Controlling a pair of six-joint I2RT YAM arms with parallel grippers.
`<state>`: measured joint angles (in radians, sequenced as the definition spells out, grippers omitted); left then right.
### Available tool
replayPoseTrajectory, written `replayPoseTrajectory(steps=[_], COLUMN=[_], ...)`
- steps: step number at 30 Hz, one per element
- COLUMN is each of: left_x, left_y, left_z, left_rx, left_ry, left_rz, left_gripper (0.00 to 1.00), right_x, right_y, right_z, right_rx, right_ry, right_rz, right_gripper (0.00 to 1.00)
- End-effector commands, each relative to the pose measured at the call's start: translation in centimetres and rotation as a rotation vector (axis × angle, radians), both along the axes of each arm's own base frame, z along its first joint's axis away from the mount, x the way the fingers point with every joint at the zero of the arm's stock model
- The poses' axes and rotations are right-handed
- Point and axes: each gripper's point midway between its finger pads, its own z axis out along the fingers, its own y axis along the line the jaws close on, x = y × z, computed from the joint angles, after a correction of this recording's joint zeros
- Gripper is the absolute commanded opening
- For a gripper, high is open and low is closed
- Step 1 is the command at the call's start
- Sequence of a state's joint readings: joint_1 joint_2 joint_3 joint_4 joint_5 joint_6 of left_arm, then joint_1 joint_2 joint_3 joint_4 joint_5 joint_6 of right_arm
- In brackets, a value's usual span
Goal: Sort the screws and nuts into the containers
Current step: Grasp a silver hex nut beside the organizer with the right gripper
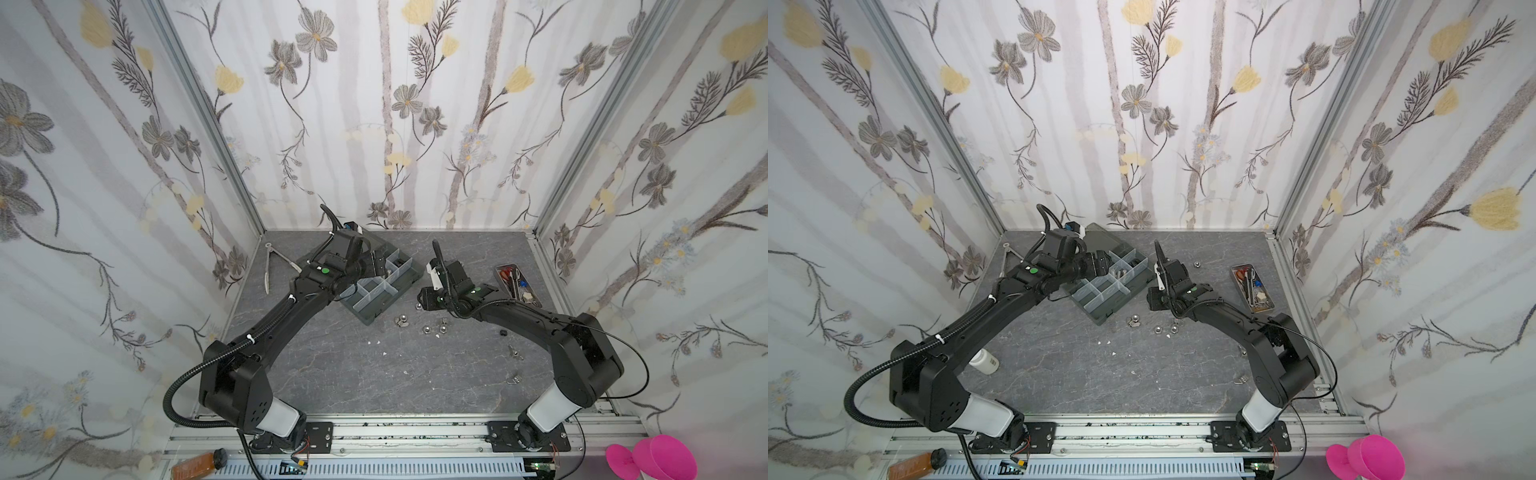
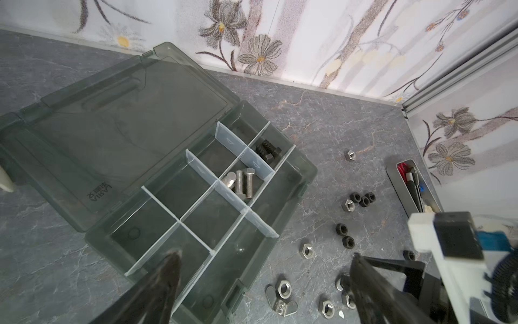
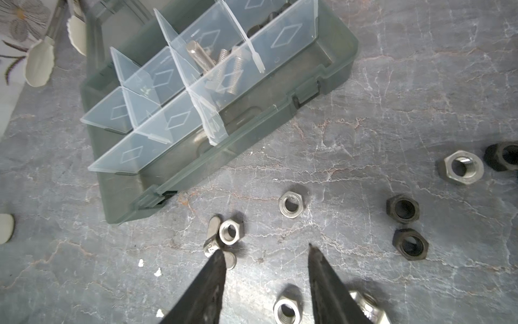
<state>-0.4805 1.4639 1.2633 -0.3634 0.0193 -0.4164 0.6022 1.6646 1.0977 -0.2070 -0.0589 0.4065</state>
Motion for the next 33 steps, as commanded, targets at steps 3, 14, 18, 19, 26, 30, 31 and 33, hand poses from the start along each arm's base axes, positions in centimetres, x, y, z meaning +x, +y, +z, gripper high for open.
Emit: replayPoseTrajectory(steps=[3, 14, 18, 19, 26, 30, 31, 33], left_x=[-1.3, -4.5, -5.0, -5.0, -5.4, -5.5, -5.5, -5.5], left_y=[1.0, 2.7, 3.0, 3.0, 2.5, 2.7, 2.7, 2.6], left_z=[0.0, -0.1, -0.4, -0.4, -0.3, -0.2, -0.2, -0.2], left_rx=[-0.007, -0.022, -0.01, -0.011, -0.03, -0.03, -0.032, -0.033], left_ry=[-0.025, -0.066, -0.072, -0.073, -0.074, -0.082, -0.082, -0.08], left_rz=[0.012, 0.009, 0.005, 0.001, -0.027, -0.024, -0.025, -0.029], left_gripper=[0.95, 1.0, 1.0, 1.0, 1.0, 1.0, 1.0, 1.0], right_x=[1.0, 1.8, 2.0, 2.0, 2.4, 2.6, 2.6, 2.5], right_y=[0.1, 1.1, 1.4, 1.5, 1.9, 1.3, 1.2, 1.2], right_z=[-1.3, -5.1, -5.9, -6.1, -7.7, -8.2, -8.3, -8.6], right_rx=[-0.066, -0.151, -0.163, -0.167, -0.215, -0.251, -0.256, -0.26], right_ry=[0.011, 0.069, 0.08, 0.085, 0.118, 0.117, 0.119, 0.124], right_rz=[-0.016, -0.023, -0.027, -0.027, -0.026, -0.047, -0.05, -0.053], right_gripper=[0.49, 0.48, 0.48, 0.48, 0.48, 0.48, 0.48, 0.47])
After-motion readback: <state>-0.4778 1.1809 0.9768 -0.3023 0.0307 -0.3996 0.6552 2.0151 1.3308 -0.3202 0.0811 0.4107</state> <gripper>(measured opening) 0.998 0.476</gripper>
